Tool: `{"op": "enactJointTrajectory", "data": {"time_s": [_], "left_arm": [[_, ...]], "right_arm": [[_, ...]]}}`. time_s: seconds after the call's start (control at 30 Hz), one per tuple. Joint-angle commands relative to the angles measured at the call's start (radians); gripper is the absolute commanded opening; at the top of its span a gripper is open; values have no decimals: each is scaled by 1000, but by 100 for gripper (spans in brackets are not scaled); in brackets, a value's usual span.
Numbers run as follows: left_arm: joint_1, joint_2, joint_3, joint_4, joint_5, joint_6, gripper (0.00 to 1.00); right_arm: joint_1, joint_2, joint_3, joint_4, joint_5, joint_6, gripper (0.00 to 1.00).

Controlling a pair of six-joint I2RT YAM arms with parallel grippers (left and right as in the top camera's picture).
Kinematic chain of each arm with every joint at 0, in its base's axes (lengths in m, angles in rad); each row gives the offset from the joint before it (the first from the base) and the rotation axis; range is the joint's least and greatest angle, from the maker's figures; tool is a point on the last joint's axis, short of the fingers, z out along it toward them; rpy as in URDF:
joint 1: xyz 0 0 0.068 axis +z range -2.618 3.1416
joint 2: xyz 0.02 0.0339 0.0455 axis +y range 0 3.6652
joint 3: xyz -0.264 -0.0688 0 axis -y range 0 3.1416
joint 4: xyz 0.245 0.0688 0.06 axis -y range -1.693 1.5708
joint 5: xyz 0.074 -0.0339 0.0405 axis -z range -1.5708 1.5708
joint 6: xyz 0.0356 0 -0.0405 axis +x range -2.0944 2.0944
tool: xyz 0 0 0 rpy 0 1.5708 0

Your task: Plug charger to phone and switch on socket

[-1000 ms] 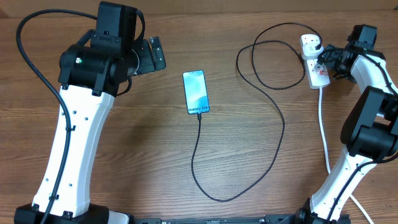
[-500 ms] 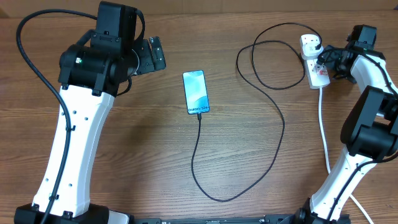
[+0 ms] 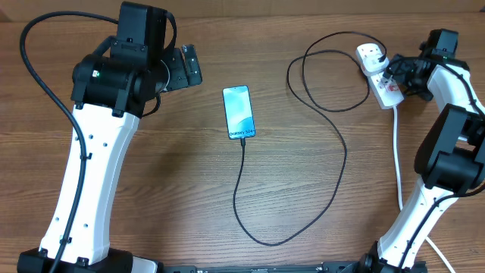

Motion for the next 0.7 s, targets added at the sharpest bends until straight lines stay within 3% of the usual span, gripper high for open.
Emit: {"op": "enactJointTrajectory", "data": {"time_s": [0.0, 0.4, 0.67], "left_arm": [[5, 3, -3, 0, -20, 11, 100], [5, 3, -3, 0, -20, 11, 100], [5, 3, -3, 0, -20, 11, 100]], "right_arm": [[50, 19, 14, -29, -107, -14, 100], [10, -276, 14, -116, -108, 70, 100], [10, -522, 14, -292, -120, 133, 100]]}}
